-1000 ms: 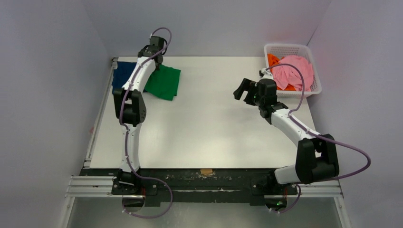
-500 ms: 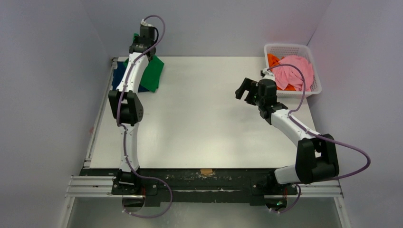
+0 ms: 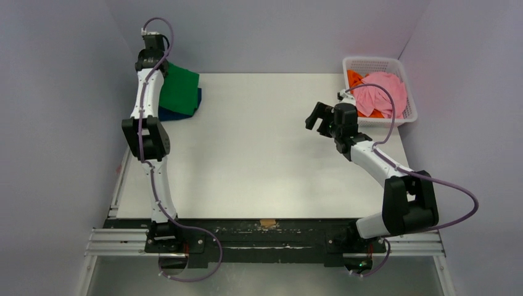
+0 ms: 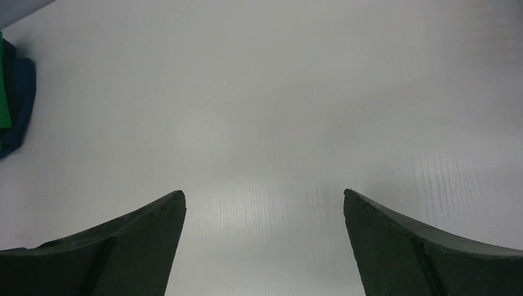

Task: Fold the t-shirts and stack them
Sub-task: Put the neatly folded tshirt into the corner of the board with the left arm

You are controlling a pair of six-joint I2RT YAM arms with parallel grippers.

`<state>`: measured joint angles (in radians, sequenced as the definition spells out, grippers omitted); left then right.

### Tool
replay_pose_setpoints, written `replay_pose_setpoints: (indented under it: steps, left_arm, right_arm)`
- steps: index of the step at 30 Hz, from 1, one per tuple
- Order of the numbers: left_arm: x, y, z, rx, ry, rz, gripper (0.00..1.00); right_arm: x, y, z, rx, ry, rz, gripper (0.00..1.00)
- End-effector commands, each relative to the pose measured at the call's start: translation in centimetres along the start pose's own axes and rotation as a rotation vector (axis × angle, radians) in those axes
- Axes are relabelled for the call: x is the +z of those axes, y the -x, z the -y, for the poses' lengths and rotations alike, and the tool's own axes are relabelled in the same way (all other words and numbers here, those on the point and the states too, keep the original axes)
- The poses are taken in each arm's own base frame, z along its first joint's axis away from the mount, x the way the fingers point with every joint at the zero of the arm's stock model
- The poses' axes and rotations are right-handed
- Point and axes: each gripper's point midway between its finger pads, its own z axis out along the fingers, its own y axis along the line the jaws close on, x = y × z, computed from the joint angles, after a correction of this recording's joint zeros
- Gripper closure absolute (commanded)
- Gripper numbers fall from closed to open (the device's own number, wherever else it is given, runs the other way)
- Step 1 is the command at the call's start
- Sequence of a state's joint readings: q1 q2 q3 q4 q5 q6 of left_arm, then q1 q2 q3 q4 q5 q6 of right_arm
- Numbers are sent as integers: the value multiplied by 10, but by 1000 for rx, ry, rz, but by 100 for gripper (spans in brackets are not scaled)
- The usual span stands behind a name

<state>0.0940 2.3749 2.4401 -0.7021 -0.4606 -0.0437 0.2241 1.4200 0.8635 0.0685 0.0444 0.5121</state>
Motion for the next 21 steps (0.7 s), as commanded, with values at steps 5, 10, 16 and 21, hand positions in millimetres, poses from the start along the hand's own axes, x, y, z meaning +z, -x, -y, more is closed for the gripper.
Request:
replay_pose_setpoints:
  steps: [5, 10, 16, 21]
  left_arm:
    - [32, -4, -9, -109, 13, 21, 84]
    - [25, -2, -29, -122, 106, 24, 0]
    - [-18, 12, -40, -219, 74, 25, 0]
    - [-74, 15, -28, -337, -99, -12, 0]
  right_arm:
    - [9, 10, -4, -15, -5, 24, 1]
    - [6, 14, -5, -14, -6, 35, 1]
    - [-10, 23, -7, 1, -1, 64, 1]
    - [-32, 30, -7, 51, -12, 96, 1]
